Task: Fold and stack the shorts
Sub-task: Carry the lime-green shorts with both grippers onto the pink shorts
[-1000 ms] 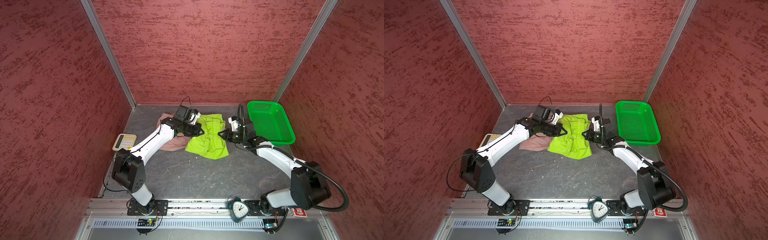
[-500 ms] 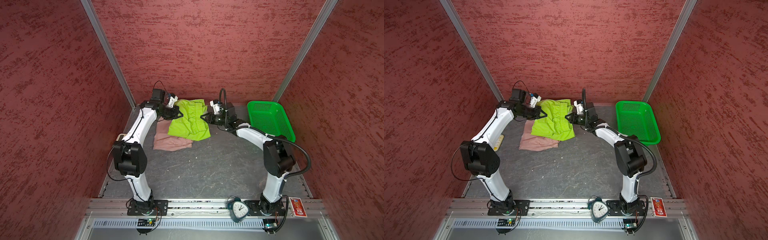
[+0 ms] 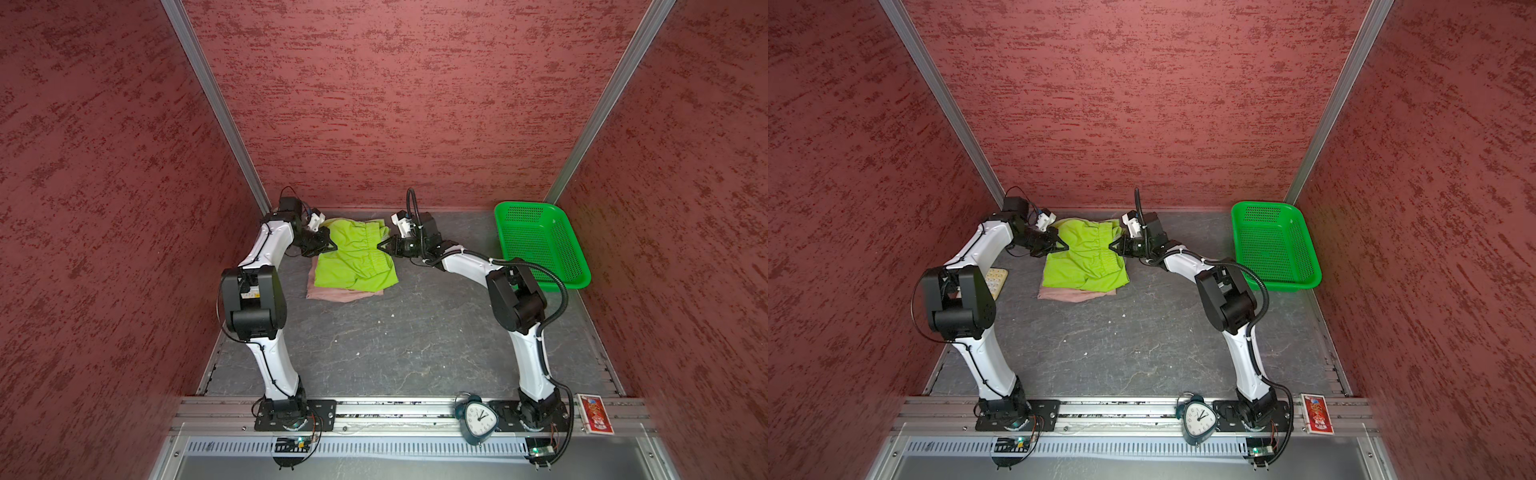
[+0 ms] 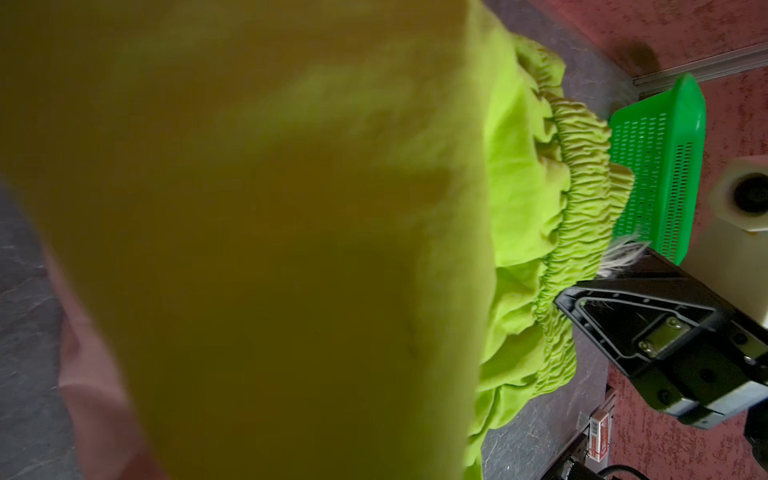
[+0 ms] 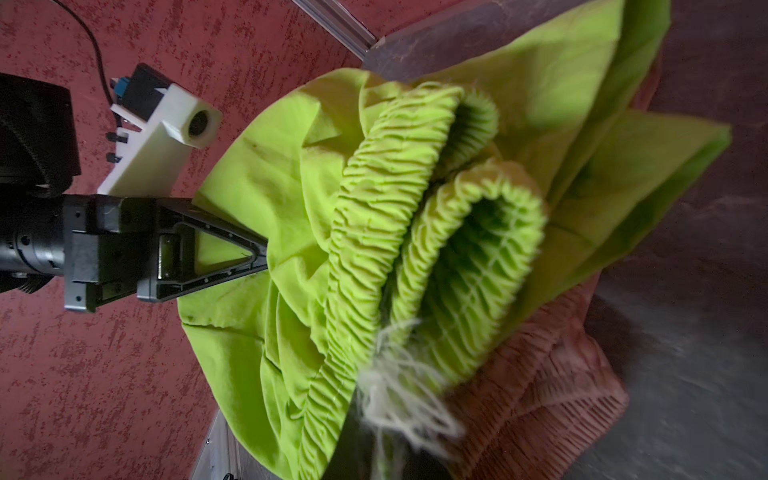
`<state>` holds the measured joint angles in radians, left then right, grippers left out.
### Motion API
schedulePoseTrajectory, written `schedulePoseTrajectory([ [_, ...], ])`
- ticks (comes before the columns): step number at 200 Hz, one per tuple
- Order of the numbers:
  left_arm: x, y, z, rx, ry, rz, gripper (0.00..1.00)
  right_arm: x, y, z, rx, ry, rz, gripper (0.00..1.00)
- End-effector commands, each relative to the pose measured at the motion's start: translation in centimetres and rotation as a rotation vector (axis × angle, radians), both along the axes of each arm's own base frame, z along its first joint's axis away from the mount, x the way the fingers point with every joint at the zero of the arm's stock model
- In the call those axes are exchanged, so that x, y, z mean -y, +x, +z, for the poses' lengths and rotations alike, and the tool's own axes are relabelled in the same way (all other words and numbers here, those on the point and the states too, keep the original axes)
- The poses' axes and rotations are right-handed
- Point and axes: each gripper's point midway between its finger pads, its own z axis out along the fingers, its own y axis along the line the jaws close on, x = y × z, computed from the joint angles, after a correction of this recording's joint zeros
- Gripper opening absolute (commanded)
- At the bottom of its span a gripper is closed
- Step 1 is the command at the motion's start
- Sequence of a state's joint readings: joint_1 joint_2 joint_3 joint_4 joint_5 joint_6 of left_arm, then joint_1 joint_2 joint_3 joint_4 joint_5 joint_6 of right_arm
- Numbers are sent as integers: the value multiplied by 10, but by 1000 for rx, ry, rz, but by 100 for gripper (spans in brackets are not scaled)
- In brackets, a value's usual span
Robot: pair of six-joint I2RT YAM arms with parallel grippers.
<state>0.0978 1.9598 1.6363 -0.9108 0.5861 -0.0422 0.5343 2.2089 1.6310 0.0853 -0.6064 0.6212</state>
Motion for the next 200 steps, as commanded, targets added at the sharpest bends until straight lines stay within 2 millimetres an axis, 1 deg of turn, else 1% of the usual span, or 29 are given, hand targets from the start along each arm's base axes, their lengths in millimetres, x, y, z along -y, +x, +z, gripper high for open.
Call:
schedulePoseTrajectory([
  [1,-18,9,-29,-23,47,22,63,-2,0,-11,-29,-16,13,19],
  [3,-18,9,-31,-26,49,21,70,-1,0,-13,-34,-24,12,22],
  [11,-22,10,-37,-35,67,24,97,3,-2,-20,-47,-53,9,41],
  [13,-22,10,-39,-37,72,26,100,4,-2,-21,-49,-61,6,45],
  [23,-28,12,-43,-39,102,35,99,10,-2,-23,-44,-104,-10,58],
  [42,-47,19,-43,-35,206,87,99,23,-1,-20,-8,-198,-37,71],
  [50,-56,22,-39,-32,251,111,99,27,-1,-17,10,-236,-43,74],
  [67,-65,30,-23,-11,293,141,99,36,-3,-8,43,-285,-49,80],
  [81,-68,36,-3,27,291,177,99,39,-9,2,68,-292,-37,81],
  [93,-68,37,16,65,276,208,99,41,-15,5,79,-291,-26,82],
  [104,-65,35,33,100,257,227,99,43,-20,4,76,-294,-19,81],
  [115,-52,29,47,131,194,205,99,44,-24,-2,66,-294,-10,81],
  [125,-41,18,53,135,154,184,99,42,-26,-7,55,-285,-2,80],
  [132,-34,8,53,125,143,174,99,40,-27,-11,46,-275,3,77],
  [138,-27,1,54,124,126,167,99,37,-27,-14,41,-265,5,74],
  [149,-11,-11,57,138,74,162,100,31,-27,-20,37,-245,6,61],
  [159,10,-20,62,168,11,131,94,22,-28,-27,25,-233,19,49],
  [166,22,-26,65,181,-11,116,93,15,-31,-32,16,-229,39,41],
  [174,31,-33,66,186,-17,112,91,8,-34,-39,4,-238,48,34],
  [179,33,-36,65,184,-18,121,91,2,-37,-43,1,-243,54,29],
  [200,45,-47,69,198,-59,128,84,-24,-48,-50,-12,-208,81,22],
])
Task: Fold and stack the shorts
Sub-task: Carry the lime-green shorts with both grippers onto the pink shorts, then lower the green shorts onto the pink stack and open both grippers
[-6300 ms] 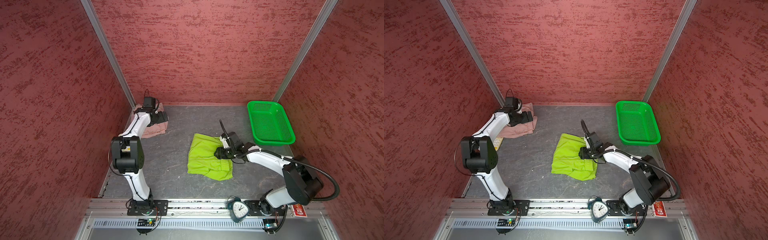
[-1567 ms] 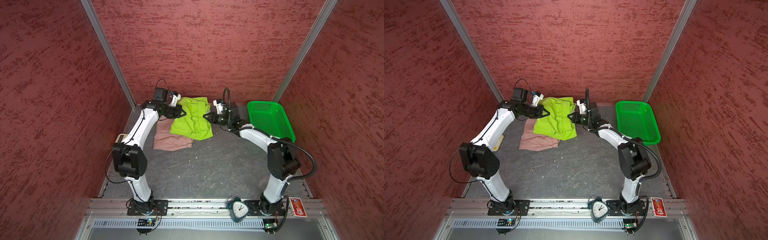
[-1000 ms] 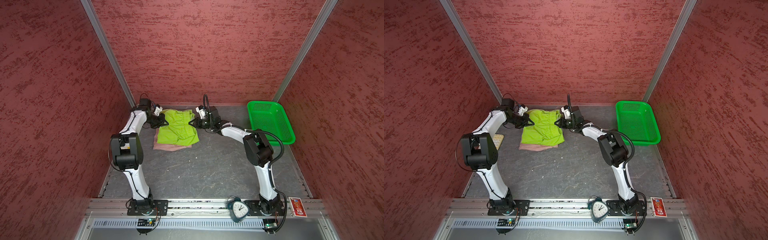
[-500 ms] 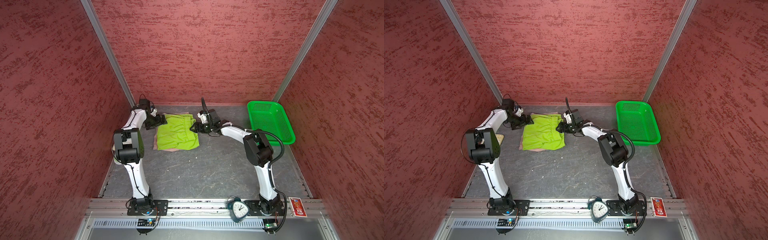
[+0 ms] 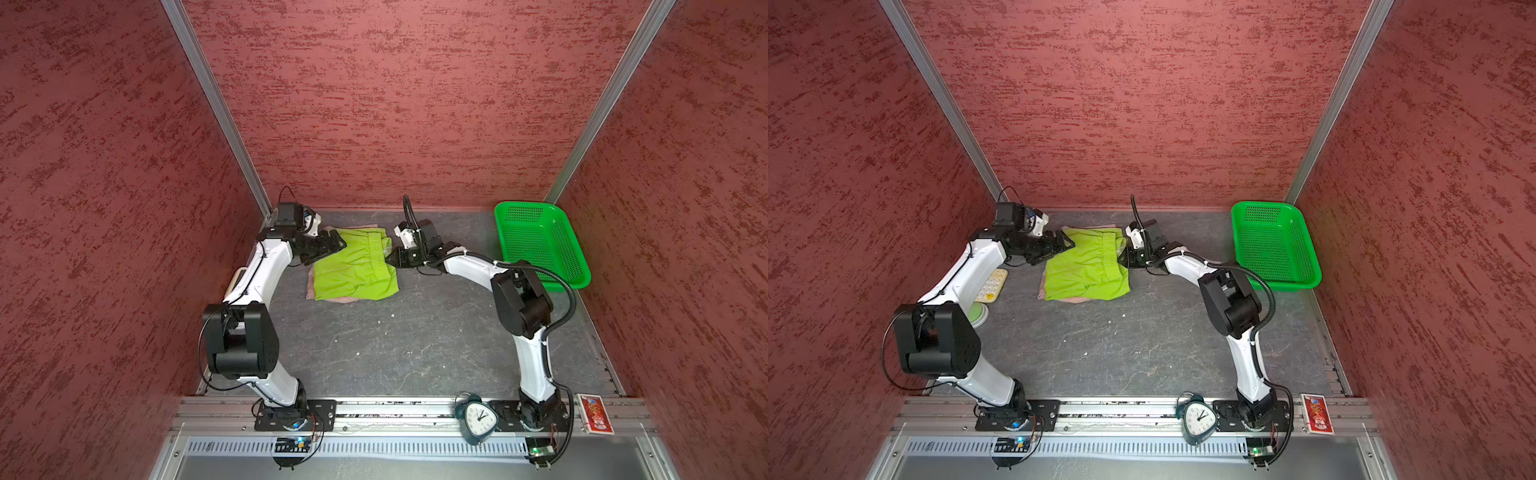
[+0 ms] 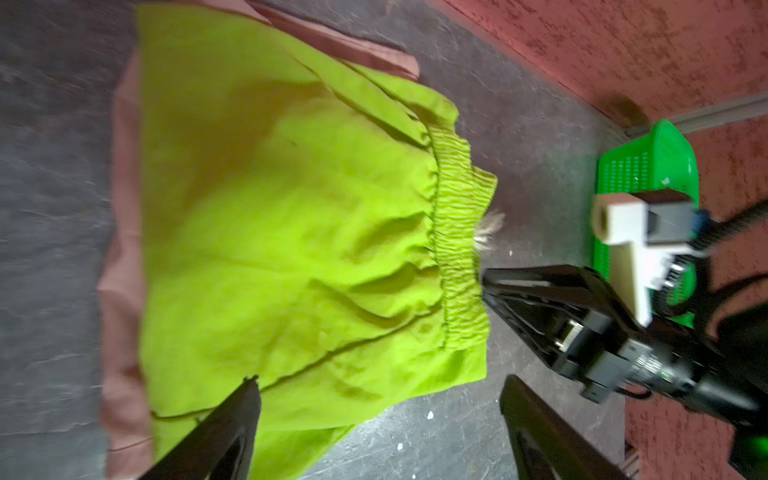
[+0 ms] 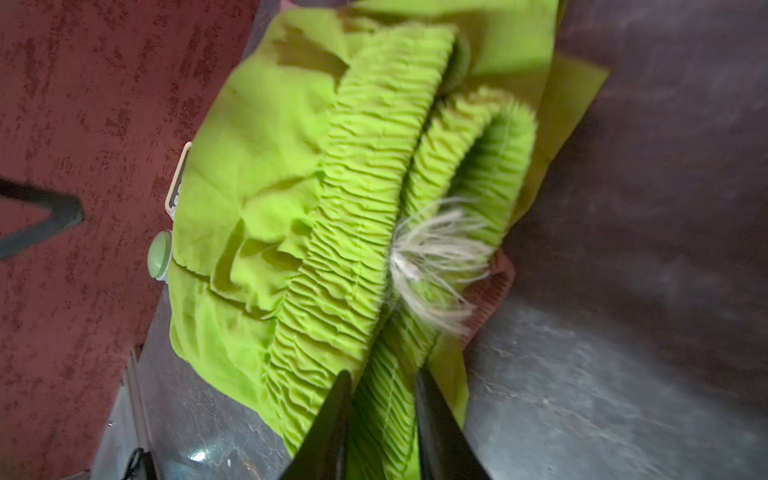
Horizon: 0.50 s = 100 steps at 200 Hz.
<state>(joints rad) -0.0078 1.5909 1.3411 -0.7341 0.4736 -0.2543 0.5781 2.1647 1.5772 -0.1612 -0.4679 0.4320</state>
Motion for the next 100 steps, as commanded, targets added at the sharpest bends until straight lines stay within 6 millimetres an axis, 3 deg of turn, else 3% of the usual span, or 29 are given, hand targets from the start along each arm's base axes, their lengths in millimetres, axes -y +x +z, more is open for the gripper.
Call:
schedulePoseTrajectory([
  [1,16,1,15,62,-82,14,83,-40,-14,-2,1,59,56,22],
  [20,22,-9,8,41,-51,16,83,-63,-9,-10,-10,91,29,16],
  [47,26,-15,-15,17,23,19,85,-84,18,-4,23,157,-26,19],
  [71,16,-8,-39,-3,50,64,92,-93,54,7,89,170,-78,25],
  [87,19,3,-46,20,39,54,93,-99,75,9,82,199,-81,27],
  [100,20,13,-54,26,42,49,93,-98,88,19,85,215,-90,35],
])
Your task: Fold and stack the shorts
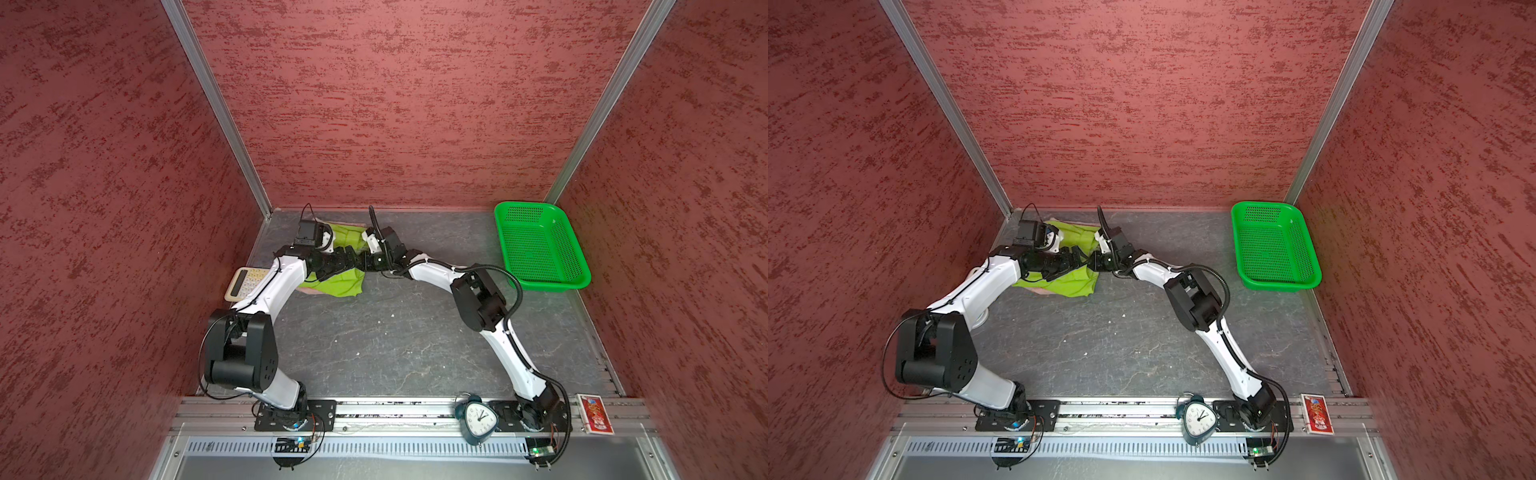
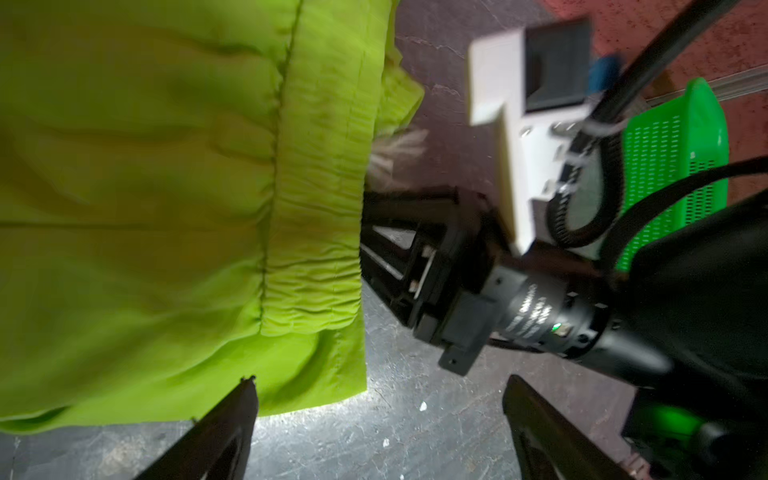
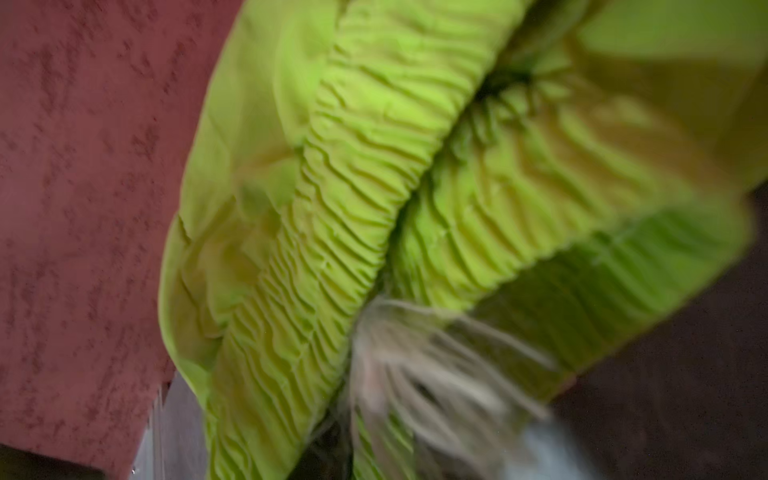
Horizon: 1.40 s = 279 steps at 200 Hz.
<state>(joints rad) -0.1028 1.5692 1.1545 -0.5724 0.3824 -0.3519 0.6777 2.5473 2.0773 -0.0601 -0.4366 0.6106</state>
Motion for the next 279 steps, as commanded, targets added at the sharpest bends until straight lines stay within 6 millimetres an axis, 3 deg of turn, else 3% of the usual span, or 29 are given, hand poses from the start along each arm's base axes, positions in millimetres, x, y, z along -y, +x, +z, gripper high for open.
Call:
schedulePoseTrajectory([
  [1,-4,28,-7,67,15,19,93,11,39,25,33,45,-73,36],
  [20,-13,41,-27,28,54,40,93,23,42,59,112,25,-109,54],
  [46,-33,56,-51,-32,52,78,93,68,22,97,181,23,-174,68],
  [70,-55,68,-67,-44,104,92,93,129,-8,107,178,36,-247,70],
  [113,-100,88,-88,-75,192,125,94,231,-54,89,188,-165,-392,78],
  [132,-99,102,-76,-22,166,108,100,272,-65,79,176,-220,-456,80],
  [150,-90,113,-56,45,129,96,99,303,-70,78,181,-256,-506,81],
  [173,-77,125,-19,156,65,106,99,343,-71,81,189,-319,-578,85],
  [186,-76,127,7,227,70,121,99,366,-75,97,231,-344,-629,88],
  [200,-85,120,33,291,121,162,99,393,-80,103,247,-400,-684,98],
  [228,-117,84,71,429,288,288,99,455,-95,103,278,-548,-837,99],
  [251,-142,40,70,516,431,377,100,513,-112,93,286,-604,-1050,99],
  [264,-151,15,56,549,485,424,99,543,-126,82,307,-615,-1178,99],
  [279,-155,-8,32,580,514,451,99,559,-137,70,370,-593,-1240,99],
])
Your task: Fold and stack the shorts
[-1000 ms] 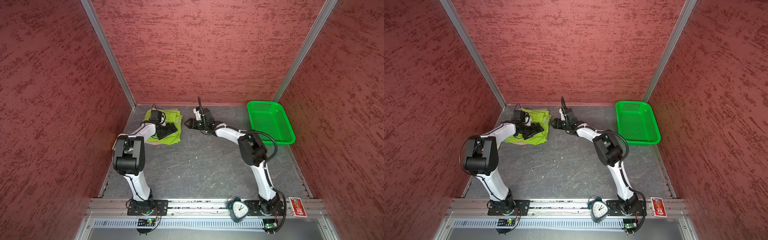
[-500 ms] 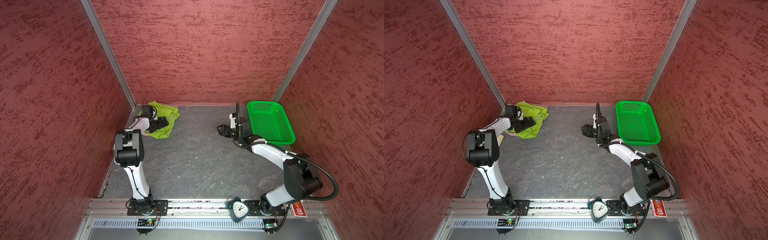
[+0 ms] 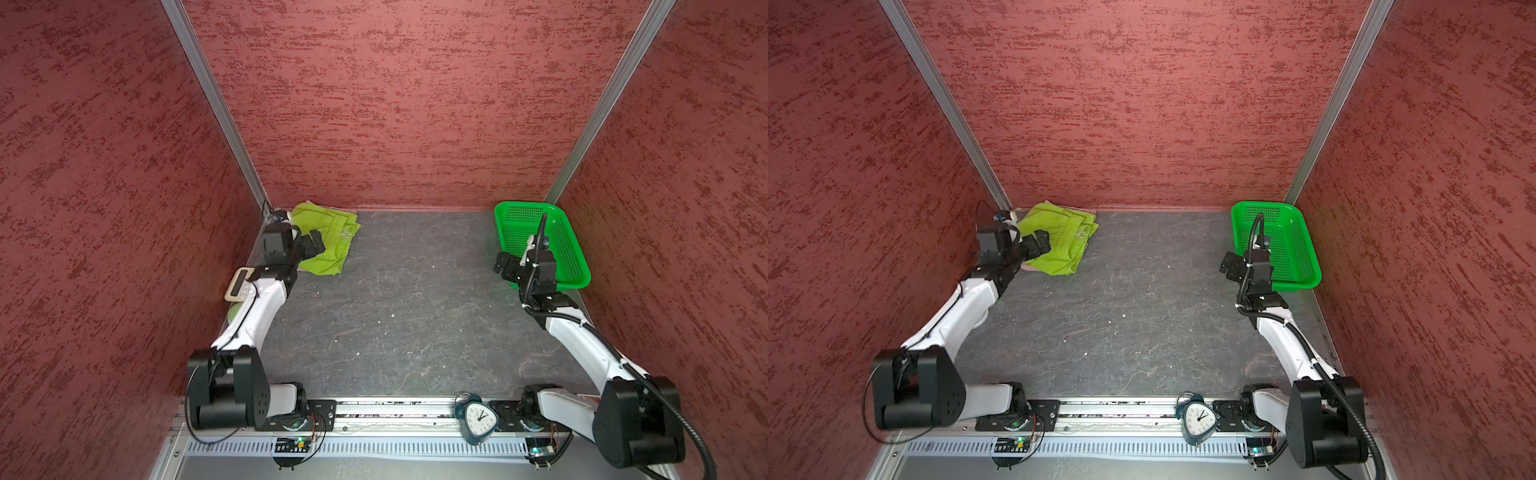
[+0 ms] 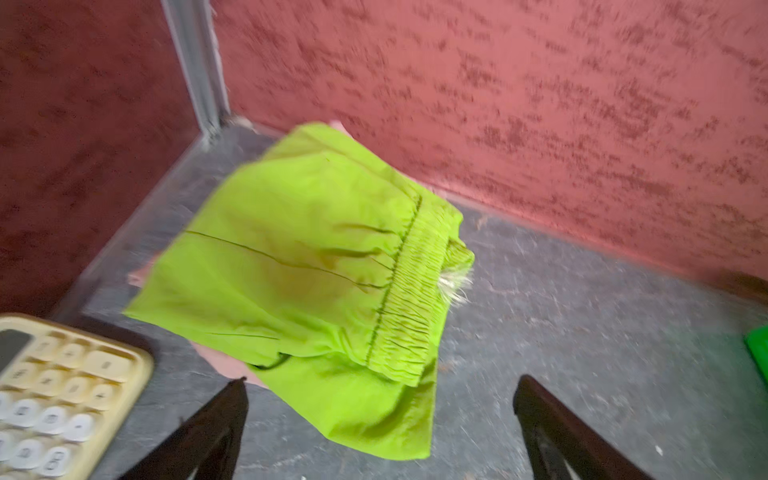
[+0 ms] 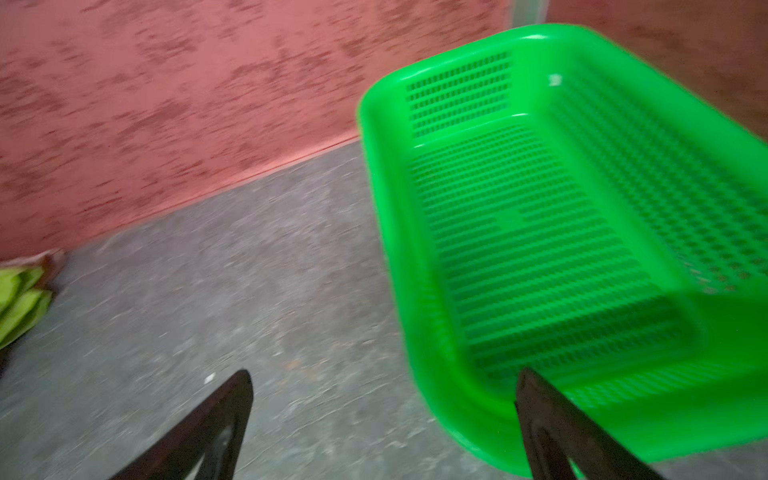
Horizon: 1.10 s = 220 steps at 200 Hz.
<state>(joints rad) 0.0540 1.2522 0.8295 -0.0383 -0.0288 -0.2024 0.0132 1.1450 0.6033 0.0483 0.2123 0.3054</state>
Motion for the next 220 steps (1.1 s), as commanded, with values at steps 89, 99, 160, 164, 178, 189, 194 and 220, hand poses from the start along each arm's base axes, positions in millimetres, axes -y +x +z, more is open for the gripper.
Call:
schedulePoseTrajectory([
  [89,-13,-38,-73,136,174,63,99,25,3,-8,314,-196,34,99],
  [99,-6,-28,-76,118,172,21,99,22,6,-4,350,-206,52,99],
  [160,13,-2,-91,170,195,-97,99,6,18,-28,354,-196,154,99],
  [164,10,-3,-93,175,191,-86,99,6,19,-30,340,-193,156,99],
  [178,9,-5,-93,200,189,-80,99,5,21,-30,339,-194,164,99],
  [189,9,-4,-93,199,198,-75,99,4,21,-30,337,-193,169,99],
  [194,10,-4,-93,201,200,-78,99,4,21,-30,339,-195,167,99],
  [220,10,-5,-94,191,196,-78,99,3,22,-30,337,-195,176,99],
])
